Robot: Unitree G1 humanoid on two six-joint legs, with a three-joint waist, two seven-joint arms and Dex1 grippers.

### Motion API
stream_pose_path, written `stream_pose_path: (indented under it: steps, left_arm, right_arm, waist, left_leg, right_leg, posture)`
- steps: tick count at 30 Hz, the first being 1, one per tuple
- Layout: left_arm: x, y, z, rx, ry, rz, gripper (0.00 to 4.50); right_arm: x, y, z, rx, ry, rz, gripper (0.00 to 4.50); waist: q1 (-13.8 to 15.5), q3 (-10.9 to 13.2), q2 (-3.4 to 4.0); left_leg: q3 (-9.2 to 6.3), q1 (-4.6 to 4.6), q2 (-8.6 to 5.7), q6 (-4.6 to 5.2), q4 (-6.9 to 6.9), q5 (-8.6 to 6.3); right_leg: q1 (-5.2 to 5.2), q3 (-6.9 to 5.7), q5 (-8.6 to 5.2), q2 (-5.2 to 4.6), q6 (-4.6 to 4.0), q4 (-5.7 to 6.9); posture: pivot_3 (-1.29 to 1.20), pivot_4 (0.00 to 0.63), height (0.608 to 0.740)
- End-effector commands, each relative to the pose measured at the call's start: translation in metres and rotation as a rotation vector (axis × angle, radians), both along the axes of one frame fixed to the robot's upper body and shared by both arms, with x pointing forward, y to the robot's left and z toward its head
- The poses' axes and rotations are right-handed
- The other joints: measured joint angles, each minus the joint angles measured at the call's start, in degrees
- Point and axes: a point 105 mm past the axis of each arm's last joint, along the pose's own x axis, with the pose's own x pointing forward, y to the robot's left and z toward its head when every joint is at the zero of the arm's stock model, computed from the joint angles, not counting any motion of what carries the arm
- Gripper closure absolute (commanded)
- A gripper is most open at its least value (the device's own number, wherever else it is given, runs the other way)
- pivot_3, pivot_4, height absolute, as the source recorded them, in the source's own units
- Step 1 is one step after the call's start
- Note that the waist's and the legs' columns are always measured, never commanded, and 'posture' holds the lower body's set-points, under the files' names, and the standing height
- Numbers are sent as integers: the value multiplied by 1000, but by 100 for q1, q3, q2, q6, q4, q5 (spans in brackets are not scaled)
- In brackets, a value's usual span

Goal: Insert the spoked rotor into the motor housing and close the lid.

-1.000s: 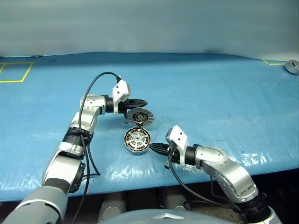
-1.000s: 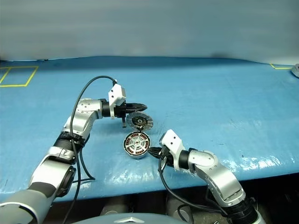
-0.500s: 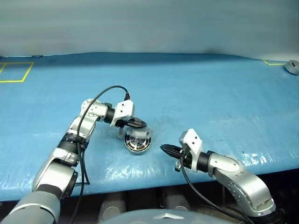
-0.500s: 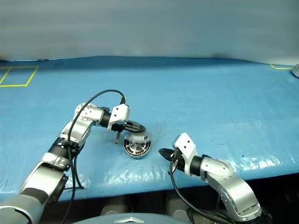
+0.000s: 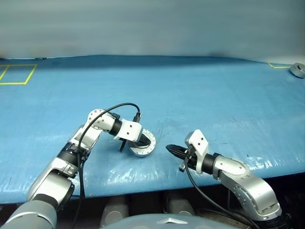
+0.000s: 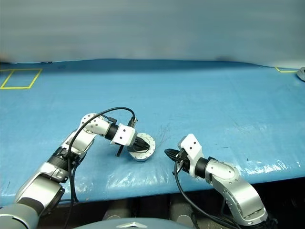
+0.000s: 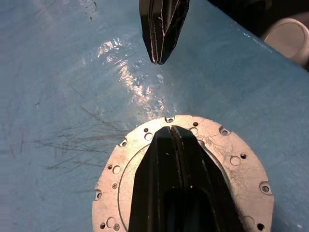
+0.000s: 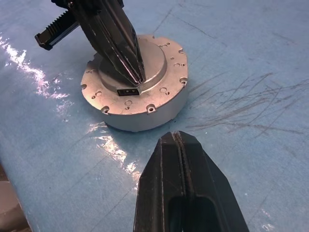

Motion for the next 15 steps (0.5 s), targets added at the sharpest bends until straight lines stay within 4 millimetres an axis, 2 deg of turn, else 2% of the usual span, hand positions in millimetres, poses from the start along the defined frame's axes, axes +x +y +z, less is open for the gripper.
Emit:
stream_pose_path:
  steps: [1,5,7,11,14,15]
  left_arm:
    - [-4,16,-27,129,3,21,4487]
    - [-9,3,-12,-35,99,70,4487]
    - [-3,0,9,-199,158,168,4487]
    - [-1,14,40,-395,227,301,4487]
    - [-9,25,54,-485,261,373,4487]
    - [-13,30,56,-502,280,397,4500]
  right_arm:
    - [2,1,4,4,-27,0,4500]
    - [3,5,7,22,-40,11,4500]
    - [2,8,11,23,-70,26,4500]
    - [7,10,19,46,-105,16,4500]
    - [14,12,23,43,-133,-1,4500]
    - [16,14,25,60,-133,2,4314]
  waist:
    - [-5,-4,-2]
    - [-40,-17,9]
    - [-41,-17,11]
    - [-67,-15,10]
    - [-80,-15,11]
    - [-84,-15,11]
  left_leg:
    - [1,11,0,0,0,0]
    - [17,33,7,0,-2,0]
    - [16,31,7,0,-3,0]
    - [12,3,9,1,-6,0]
    - [3,-3,9,1,-10,0]
    - [0,-3,8,0,-12,0]
  right_leg:
    - [11,1,0,-1,0,0]
    - [21,4,1,-6,-2,4]
    - [19,4,1,-6,-2,4]
    - [-11,1,1,-4,-2,5]
    - [-16,-1,2,-2,-3,5]
    - [-15,-1,1,-3,-3,4]
  posture:
    - [0,150,740]
    - [0,150,740]
    - [0,150,740]
    - [0,150,740]
    - [0,150,740]
    - [0,150,740]
